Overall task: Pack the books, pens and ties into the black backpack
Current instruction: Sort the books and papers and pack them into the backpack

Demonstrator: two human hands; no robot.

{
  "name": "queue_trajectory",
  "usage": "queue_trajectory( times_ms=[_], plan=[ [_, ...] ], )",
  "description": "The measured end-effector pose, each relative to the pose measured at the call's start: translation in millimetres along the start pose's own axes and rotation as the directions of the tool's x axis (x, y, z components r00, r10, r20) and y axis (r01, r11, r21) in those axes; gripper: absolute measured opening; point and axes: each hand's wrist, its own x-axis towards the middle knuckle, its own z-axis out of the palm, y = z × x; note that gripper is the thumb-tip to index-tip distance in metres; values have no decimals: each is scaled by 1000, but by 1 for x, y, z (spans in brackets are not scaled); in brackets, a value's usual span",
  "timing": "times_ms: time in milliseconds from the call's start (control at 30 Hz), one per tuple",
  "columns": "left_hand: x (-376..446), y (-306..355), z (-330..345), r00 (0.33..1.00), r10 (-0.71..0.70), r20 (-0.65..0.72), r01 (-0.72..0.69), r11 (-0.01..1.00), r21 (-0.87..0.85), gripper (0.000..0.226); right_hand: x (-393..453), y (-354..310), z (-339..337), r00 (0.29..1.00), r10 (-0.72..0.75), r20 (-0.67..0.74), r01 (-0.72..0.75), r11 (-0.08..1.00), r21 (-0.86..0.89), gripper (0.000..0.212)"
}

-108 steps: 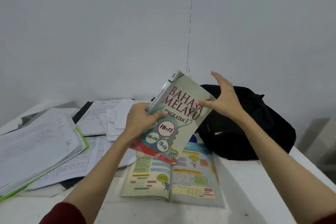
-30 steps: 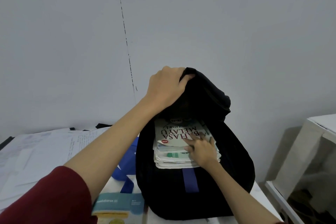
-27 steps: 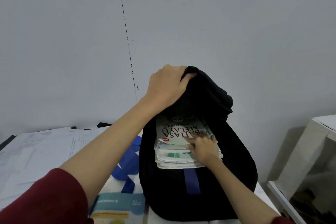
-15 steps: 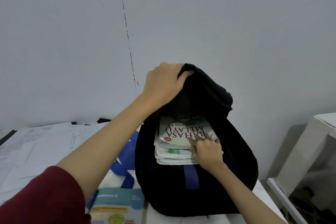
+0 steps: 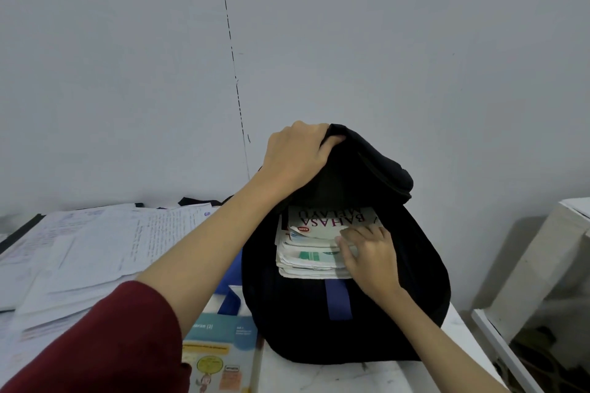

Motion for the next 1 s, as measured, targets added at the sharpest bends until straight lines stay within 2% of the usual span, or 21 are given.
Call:
queue_trajectory(
  times_ms=[33,100,133,200,300,400,500,567,667,733,767,800,833,867,933,1000],
  plan=[
    [-4,-4,3,999,-31,20,31,1000,-1,43,-4,-5,-6,988,-45,-150,49,999,19,29],
    [-17,-14,11,991,-108,75,110,994,-17,43,-4,-21,-25,925,-106,-365,130,991,41,23],
    [-26,-21,16,981,-152,118,157,987,-34,42,-1,-30,-34,891,-122,-437,162,985,55,21],
    [-49,-38,24,947,-226,229,252,963,-93,37,10,-47,-48,860,-140,-491,214,972,99,17],
    [-90,-68,30,880,-201,431,332,908,-254,25,22,-72,-43,879,-183,-441,269,953,141,14],
    [-141,-99,16,771,-200,605,536,717,-446,17,22,-104,-16,913,-278,-299,333,931,149,17],
    [-197,-140,-4,719,-384,580,684,538,-492,12,11,-154,17,929,-335,-159,363,911,197,23],
    [-239,-179,-23,666,-557,496,746,498,-442,9,5,-200,37,917,-387,-93,397,876,274,24],
    [-291,-232,-55,589,-709,387,805,473,-358,8,-4,-268,63,903,-428,20,386,832,398,24],
    [-316,-264,-74,548,-769,328,831,455,-321,9,-10,-306,76,913,-358,197,222,839,496,27],
    [-327,-282,-85,531,-791,305,842,449,-300,12,-11,-326,90,897,-284,338,55,832,552,28],
    [-333,-296,-91,514,-802,303,853,440,-281,15,-11,-338,101,846,-182,500,-159,811,563,28],
    [-338,-311,-97,493,-811,315,867,425,-261,18,-9,-351,110,751,-81,655,-367,773,516,28],
    [-341,-329,-103,469,-813,344,882,407,-238,21,-7,-365,118,648,11,761,-541,711,450,29],
    [-341,-355,-106,409,-807,427,911,334,-242,24,-5,-380,125,489,150,859,-793,486,367,26],
    [-335,-372,-104,355,-779,517,925,210,-318,23,-1,-391,126,397,266,879,-911,229,342,16]
  ],
)
